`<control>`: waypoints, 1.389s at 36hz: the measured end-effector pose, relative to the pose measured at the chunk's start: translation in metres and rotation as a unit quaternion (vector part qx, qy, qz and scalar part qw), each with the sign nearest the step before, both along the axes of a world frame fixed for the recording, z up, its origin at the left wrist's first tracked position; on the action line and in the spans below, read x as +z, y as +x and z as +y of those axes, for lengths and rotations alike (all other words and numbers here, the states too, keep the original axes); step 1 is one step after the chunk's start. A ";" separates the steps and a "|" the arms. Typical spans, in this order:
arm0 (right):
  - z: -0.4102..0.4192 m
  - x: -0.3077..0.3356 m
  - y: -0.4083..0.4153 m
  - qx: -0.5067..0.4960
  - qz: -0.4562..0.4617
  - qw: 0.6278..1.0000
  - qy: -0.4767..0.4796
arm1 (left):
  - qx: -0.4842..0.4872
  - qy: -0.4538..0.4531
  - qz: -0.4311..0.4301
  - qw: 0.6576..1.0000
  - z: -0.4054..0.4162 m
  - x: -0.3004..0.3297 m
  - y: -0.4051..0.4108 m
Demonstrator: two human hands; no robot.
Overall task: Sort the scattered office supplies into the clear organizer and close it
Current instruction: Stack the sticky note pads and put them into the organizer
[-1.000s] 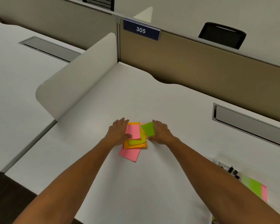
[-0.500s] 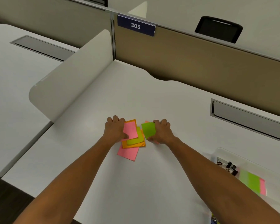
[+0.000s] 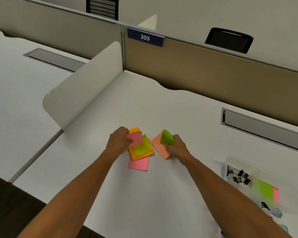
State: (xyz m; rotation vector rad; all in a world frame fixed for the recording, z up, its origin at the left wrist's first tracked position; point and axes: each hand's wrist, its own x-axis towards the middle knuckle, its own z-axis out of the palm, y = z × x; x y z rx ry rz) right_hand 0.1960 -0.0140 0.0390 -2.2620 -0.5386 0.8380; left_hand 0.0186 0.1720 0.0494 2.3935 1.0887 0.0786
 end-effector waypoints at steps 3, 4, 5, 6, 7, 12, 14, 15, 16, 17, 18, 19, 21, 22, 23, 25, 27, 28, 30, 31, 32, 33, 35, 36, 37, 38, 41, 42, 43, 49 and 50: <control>-0.005 0.006 -0.003 -0.033 0.009 0.999 0.022 | 0.043 0.003 -0.012 0.999 -0.007 0.008 -0.010; -0.007 0.007 -0.003 -0.041 0.013 0.999 0.029 | 0.049 0.017 -0.011 0.999 -0.009 0.010 -0.013; -0.010 0.009 -0.004 -0.046 0.017 0.998 0.035 | 0.051 0.028 -0.010 0.998 -0.011 0.013 -0.016; -0.012 0.010 -0.004 -0.051 0.021 0.998 0.041 | 0.053 0.034 -0.011 0.998 -0.013 0.015 -0.018; -0.015 0.012 -0.004 -0.057 0.025 0.997 0.048 | 0.056 0.033 -0.016 0.998 -0.015 0.017 -0.019; -0.031 0.022 -0.007 -0.086 0.047 0.991 0.095 | 0.101 0.002 -0.067 0.993 -0.028 0.031 -0.022; -0.036 0.026 -0.007 -0.091 0.045 0.989 0.106 | 0.116 -0.020 -0.084 0.990 -0.033 0.037 -0.021; -0.039 0.028 -0.007 -0.093 0.045 0.988 0.111 | 0.119 -0.030 -0.090 0.988 -0.036 0.039 -0.019; -0.042 0.031 -0.007 -0.094 0.045 0.988 0.118 | 0.118 -0.040 -0.097 0.988 -0.039 0.042 -0.018; -0.046 0.034 -0.006 -0.095 0.046 0.987 0.125 | 0.112 -0.045 -0.103 0.987 -0.043 0.044 -0.016; -0.049 0.036 -0.005 -0.096 0.047 0.985 0.132 | 0.104 -0.047 -0.110 0.987 -0.047 0.046 -0.014; -0.053 0.039 -0.005 -0.097 0.048 0.984 0.140 | 0.096 -0.046 -0.116 0.987 -0.051 0.048 -0.012; -0.062 0.044 -0.002 -0.098 0.043 0.982 0.155 | 0.094 -0.050 -0.131 0.986 -0.061 0.051 -0.007; -0.067 0.047 -0.001 -0.097 0.039 0.981 0.161 | 0.098 -0.058 -0.142 0.983 -0.066 0.052 -0.005; -0.073 0.049 0.000 -0.098 0.036 0.980 0.168 | 0.102 -0.070 -0.155 0.980 -0.071 0.053 -0.003; -0.085 0.055 0.003 -0.105 0.036 0.977 0.181 | 0.110 -0.109 -0.186 0.970 -0.082 0.054 0.001; -0.098 0.060 0.006 -0.113 0.038 0.974 0.193 | 0.117 -0.156 -0.209 0.958 -0.095 0.055 0.006; -0.105 0.063 0.008 -0.117 0.039 0.972 0.198 | 0.118 -0.174 -0.216 0.953 -0.102 0.057 0.009; -0.119 0.066 0.013 -0.123 0.040 0.970 0.207 | 0.120 -0.203 -0.228 0.944 -0.116 0.059 0.015; -0.126 0.068 0.015 -0.127 0.039 0.969 0.210 | 0.122 -0.216 -0.235 0.940 -0.122 0.060 0.019; -0.134 0.069 0.018 -0.132 0.038 0.968 0.212 | 0.124 -0.228 -0.242 0.935 -0.129 0.062 0.022; -0.142 0.070 0.022 -0.137 0.036 0.967 0.213 | 0.124 -0.239 -0.248 0.931 -0.135 0.063 0.026; -0.157 0.073 0.029 -0.148 0.030 0.965 0.214 | 0.122 -0.261 -0.262 0.921 -0.148 0.066 0.034; -0.165 0.075 0.033 -0.154 0.024 0.965 0.213 | 0.121 -0.273 -0.268 0.916 -0.155 0.066 0.038; -0.174 0.076 0.036 -0.161 0.016 0.964 0.212 | 0.122 -0.282 -0.273 0.912 -0.161 0.067 0.042; -0.182 0.078 0.039 -0.168 0.006 0.963 0.211 | 0.124 -0.288 -0.276 0.909 -0.168 0.067 0.047; -0.209 0.082 0.050 -0.184 -0.034 0.960 0.211 | 0.121 -0.294 -0.277 0.907 -0.186 0.066 0.062; -0.219 0.083 0.055 -0.190 -0.041 0.958 0.212 | 0.117 -0.295 -0.276 0.907 -0.192 0.066 0.068; -0.229 0.084 0.059 -0.198 -0.045 0.956 0.213 | 0.112 -0.295 -0.276 0.908 -0.199 0.066 0.073; -0.285 0.087 0.085 -0.258 -0.058 0.940 0.215 | 0.062 -0.298 -0.267 0.914 -0.239 0.064 0.105; -0.294 0.086 0.088 -0.267 -0.062 0.937 0.216 | 0.056 -0.302 -0.264 0.914 -0.246 0.064 0.110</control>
